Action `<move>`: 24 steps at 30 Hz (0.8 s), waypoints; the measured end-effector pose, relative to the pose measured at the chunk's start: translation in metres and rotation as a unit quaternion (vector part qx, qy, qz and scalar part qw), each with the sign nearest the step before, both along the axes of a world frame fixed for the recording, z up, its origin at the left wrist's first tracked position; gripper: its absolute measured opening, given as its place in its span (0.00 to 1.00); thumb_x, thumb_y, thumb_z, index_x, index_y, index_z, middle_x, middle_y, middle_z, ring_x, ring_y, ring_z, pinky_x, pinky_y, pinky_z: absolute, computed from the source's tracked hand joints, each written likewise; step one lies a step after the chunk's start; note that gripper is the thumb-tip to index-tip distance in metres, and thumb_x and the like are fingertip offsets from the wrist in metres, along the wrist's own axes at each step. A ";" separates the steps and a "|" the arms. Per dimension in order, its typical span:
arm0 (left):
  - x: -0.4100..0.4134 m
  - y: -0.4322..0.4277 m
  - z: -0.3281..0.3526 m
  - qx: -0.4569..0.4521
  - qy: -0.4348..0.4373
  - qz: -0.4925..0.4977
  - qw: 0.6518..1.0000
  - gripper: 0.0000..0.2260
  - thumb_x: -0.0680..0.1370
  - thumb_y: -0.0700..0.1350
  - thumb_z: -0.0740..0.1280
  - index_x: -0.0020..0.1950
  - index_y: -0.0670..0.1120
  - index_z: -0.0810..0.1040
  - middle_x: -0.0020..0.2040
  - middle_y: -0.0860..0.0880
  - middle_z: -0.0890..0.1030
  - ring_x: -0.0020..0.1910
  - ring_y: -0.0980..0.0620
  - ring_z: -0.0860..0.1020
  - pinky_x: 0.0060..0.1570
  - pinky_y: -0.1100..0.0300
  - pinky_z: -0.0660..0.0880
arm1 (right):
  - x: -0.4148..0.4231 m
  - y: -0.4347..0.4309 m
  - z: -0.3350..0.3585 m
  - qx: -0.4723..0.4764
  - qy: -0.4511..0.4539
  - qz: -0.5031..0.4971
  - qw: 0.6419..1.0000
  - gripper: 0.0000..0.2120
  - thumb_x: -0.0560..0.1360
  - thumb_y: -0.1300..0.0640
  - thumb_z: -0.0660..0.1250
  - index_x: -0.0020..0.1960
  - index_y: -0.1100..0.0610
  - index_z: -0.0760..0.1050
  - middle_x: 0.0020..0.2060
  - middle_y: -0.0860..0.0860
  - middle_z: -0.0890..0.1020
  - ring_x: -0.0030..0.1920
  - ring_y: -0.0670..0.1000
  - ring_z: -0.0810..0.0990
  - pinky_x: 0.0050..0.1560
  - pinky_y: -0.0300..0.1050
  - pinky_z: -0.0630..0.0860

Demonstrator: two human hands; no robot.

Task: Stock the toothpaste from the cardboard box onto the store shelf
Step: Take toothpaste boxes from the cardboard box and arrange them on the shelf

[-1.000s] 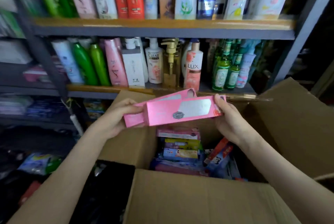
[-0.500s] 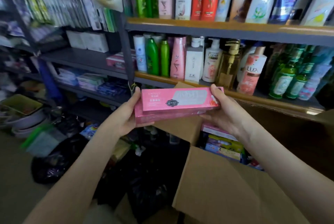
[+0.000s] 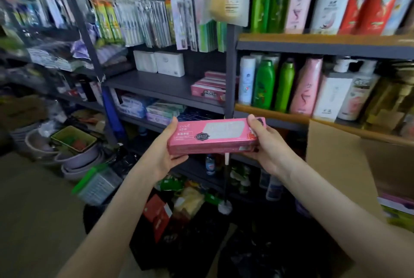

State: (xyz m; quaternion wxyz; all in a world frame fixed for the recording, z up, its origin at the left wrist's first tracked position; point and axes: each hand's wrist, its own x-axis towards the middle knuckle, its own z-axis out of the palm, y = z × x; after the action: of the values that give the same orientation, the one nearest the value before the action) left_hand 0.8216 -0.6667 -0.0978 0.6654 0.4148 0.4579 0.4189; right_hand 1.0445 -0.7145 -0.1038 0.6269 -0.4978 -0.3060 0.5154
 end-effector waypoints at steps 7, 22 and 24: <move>-0.042 0.081 -0.008 0.020 0.000 0.017 1.000 0.13 0.78 0.60 0.63 0.53 0.53 0.78 0.49 0.50 0.84 0.52 0.51 0.81 0.47 0.55 0.76 | -0.045 0.082 -0.006 -0.005 -0.026 -0.006 1.000 0.20 0.77 0.43 0.65 0.60 0.57 0.74 0.51 0.55 0.84 0.49 0.52 0.84 0.51 0.52 0.80; -0.074 0.301 -0.018 0.077 0.206 -0.112 0.969 0.26 0.77 0.67 0.54 0.63 0.50 0.72 0.53 0.46 0.82 0.52 0.48 0.81 0.53 0.58 0.75 | -0.063 0.283 -0.041 0.075 -0.001 0.040 0.996 0.30 0.69 0.57 0.74 0.68 0.56 0.69 0.53 0.51 0.82 0.51 0.49 0.80 0.61 0.48 0.71; -0.078 0.328 -0.021 0.098 0.219 -0.157 0.958 0.30 0.75 0.68 0.54 0.64 0.47 0.73 0.53 0.47 0.81 0.49 0.52 0.79 0.49 0.61 0.74 | -0.063 0.301 -0.039 0.081 -0.027 0.035 0.996 0.25 0.70 0.57 0.71 0.65 0.56 0.70 0.52 0.51 0.83 0.52 0.49 0.80 0.63 0.49 0.71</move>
State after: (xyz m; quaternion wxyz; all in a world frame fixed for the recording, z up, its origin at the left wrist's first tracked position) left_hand 0.7440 -0.3389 -0.1187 0.5624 0.6262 0.4780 0.2513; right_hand 0.9815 -0.4135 -0.1423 0.6381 -0.4484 -0.3808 0.4968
